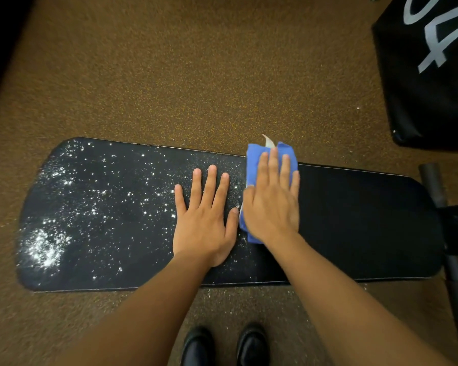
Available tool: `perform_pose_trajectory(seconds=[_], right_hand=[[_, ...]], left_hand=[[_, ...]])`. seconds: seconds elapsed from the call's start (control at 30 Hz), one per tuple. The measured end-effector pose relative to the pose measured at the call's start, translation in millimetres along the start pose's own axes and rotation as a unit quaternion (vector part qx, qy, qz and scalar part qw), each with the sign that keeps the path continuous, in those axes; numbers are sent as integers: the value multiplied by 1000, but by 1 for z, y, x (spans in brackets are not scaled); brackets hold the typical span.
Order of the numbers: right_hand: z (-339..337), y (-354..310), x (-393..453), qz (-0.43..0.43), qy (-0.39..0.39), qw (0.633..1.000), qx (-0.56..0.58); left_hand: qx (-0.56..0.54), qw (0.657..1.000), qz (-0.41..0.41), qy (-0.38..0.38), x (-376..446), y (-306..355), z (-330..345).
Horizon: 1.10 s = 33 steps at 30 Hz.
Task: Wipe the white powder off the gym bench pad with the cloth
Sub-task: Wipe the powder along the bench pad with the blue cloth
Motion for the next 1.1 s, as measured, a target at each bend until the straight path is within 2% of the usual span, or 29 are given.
perform_pose_trajectory(seconds=[0.13, 0.23, 0.33, 0.43, 0.57, 0.73, 0.87, 0.97, 1.1], right_hand=[[17, 6, -76, -68, -15, 997, -28], [21, 35, -99, -57, -13, 998, -31], [14, 52, -68, 3, -11, 1000, -23], [1, 38, -19, 51, 2, 999, 6], [4, -5, -5, -19, -4, 1000, -8], [22, 9, -92, -101, -29, 994, -43], [16, 54, -81, -31, -32, 998, -45], [3, 44, -27, 29, -22, 999, -23], [3, 5, -4, -2, -27, 999, -18]], left_hand=[[0, 1000, 5, -2, 0, 0, 1], [4, 1000, 4, 3, -1, 0, -1], [5, 1000, 4, 2, -1, 1, -1], [8, 1000, 3, 4, -1, 0, -1], [8, 1000, 0, 2, 0, 1, 1], [7, 1000, 3, 0, -1, 0, 1], [9, 1000, 2, -3, -2, 0, 1], [8, 1000, 0, -2, -1, 0, 1], [11, 1000, -3, -5, 0, 0, 1]])
Point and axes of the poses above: each hand's wrist, its own x-axis towards the middle knuckle, its own z-axis out of the palm, y = z × x, the point moved 10 cm from there along x, towards the middle knuckle, and after that the axes turned 5 degrees about -y, right-handed, at the moved point
